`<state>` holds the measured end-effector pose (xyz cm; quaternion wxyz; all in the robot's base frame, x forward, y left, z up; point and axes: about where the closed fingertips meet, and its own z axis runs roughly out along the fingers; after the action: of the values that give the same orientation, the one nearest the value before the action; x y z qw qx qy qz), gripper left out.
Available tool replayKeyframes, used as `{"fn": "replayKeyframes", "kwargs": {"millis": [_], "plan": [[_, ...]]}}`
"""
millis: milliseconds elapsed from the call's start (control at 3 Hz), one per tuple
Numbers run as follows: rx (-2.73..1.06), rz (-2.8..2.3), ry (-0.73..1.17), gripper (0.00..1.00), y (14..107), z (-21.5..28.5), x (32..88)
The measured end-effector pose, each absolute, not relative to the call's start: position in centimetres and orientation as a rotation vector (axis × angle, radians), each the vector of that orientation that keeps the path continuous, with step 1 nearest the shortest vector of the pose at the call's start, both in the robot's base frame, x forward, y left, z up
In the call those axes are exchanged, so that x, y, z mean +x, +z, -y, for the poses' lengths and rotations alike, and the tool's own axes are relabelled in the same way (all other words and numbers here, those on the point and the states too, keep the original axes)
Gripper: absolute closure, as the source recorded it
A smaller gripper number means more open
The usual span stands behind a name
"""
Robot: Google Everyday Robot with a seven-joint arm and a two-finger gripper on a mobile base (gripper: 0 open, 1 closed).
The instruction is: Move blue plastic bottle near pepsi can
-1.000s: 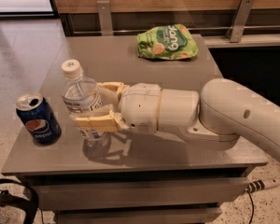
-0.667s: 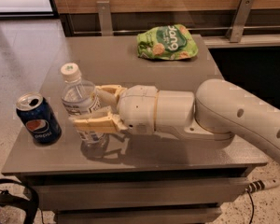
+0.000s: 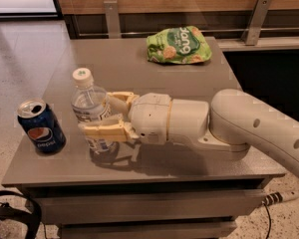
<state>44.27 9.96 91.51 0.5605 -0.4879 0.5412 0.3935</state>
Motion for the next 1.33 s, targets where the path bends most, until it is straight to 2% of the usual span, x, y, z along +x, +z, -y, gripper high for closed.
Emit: {"fn": "replayKeyframes", "kwargs": {"millis": [667,1000,1333], "plan": [[-1.139,-1.276,0.931,0.55,91.45,-9.97,44.5],[-1.145,-1.273,0.932,0.23,91.57,-10.26,44.33],[-1.151,-1.27,0.933,0.0,91.67,-10.51,44.18]]}}
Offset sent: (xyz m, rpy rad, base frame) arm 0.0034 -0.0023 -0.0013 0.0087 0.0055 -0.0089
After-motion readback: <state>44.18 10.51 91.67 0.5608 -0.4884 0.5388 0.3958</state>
